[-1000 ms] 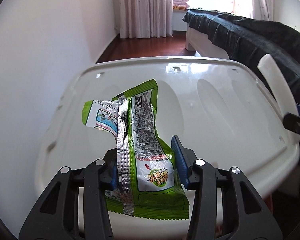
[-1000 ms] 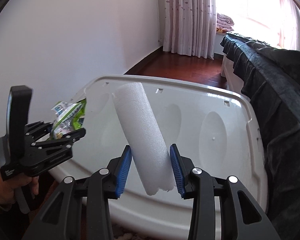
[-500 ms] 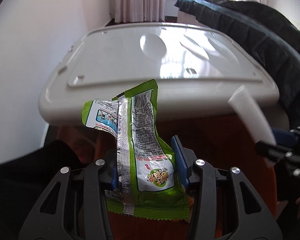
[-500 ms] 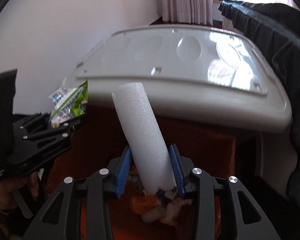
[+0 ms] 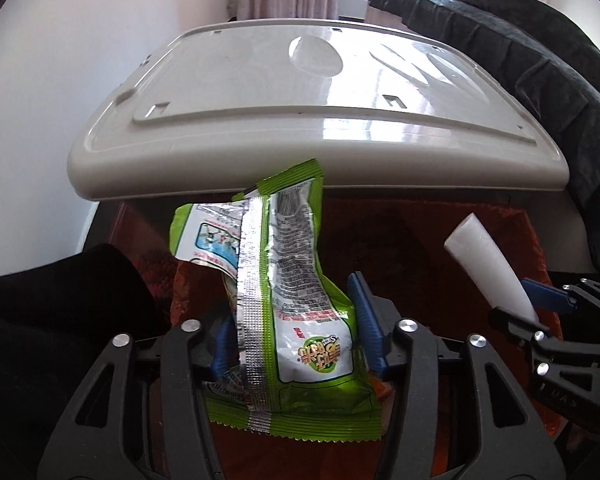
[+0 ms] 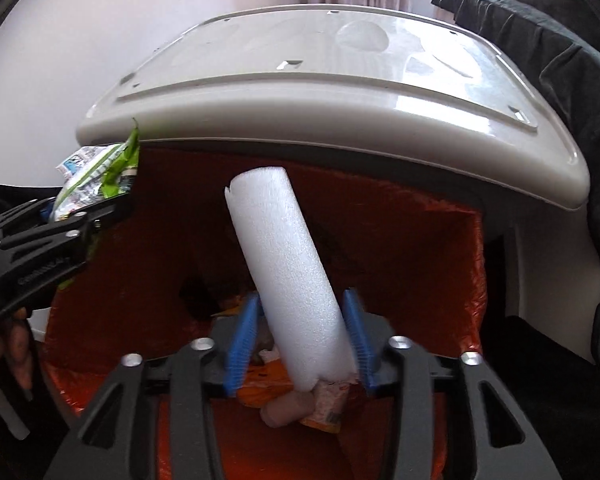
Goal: Collect trash
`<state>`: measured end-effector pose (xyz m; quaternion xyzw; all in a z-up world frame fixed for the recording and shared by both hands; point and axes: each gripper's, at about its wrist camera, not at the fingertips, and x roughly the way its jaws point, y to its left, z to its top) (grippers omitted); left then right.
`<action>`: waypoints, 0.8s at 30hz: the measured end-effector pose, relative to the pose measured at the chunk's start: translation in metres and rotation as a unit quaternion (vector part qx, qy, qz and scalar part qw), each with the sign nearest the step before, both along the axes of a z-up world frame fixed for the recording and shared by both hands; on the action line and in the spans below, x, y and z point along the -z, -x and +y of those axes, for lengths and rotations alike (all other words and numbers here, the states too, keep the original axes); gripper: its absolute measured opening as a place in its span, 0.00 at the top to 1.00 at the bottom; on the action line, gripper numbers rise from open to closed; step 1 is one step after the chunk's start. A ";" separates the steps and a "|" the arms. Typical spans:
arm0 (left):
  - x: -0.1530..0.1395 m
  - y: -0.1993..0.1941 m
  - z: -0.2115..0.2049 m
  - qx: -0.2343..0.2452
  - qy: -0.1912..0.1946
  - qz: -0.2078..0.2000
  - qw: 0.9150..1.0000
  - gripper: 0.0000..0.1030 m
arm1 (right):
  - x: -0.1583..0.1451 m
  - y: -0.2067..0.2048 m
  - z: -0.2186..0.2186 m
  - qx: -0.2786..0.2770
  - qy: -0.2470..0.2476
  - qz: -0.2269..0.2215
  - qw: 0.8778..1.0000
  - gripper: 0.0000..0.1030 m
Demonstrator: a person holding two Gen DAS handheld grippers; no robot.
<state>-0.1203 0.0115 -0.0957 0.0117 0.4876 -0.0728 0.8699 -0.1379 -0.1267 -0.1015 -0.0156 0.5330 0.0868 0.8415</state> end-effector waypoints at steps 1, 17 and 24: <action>0.000 0.000 0.000 -0.005 0.002 0.002 1.000 0.40 | -0.001 0.000 0.000 0.006 0.004 -0.005 1.000 0.26; 0.000 0.002 -0.015 -0.004 -0.039 0.002 0.999 0.23 | -0.021 -0.013 -0.014 0.054 -0.001 -0.050 0.997 0.08; -0.001 -0.001 -0.014 -0.007 -0.031 0.003 0.999 0.23 | -0.025 -0.016 -0.014 0.057 -0.005 -0.048 0.997 0.07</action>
